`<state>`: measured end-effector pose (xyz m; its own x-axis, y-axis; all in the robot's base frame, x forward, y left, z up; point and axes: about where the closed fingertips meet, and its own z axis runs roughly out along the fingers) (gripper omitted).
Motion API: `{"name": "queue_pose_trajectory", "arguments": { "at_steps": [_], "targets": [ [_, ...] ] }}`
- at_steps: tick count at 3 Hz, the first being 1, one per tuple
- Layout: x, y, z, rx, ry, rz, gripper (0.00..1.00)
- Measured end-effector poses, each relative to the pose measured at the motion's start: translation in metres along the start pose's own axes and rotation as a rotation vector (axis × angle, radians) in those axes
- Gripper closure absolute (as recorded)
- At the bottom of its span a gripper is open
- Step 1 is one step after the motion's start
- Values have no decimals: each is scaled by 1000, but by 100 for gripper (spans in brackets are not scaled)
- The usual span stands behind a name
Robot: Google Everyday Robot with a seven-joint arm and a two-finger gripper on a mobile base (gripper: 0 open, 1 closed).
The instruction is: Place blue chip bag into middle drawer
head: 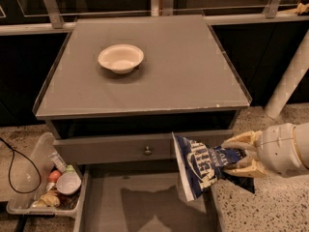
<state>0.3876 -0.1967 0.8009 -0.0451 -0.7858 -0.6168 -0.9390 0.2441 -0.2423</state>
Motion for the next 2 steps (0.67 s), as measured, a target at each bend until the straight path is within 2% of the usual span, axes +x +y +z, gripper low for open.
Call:
{"name": "queue_pose_trajectory", "arguments": {
  "at_steps": [2],
  "targets": [
    [2,0,10,-2,6,2,100]
  ]
}}
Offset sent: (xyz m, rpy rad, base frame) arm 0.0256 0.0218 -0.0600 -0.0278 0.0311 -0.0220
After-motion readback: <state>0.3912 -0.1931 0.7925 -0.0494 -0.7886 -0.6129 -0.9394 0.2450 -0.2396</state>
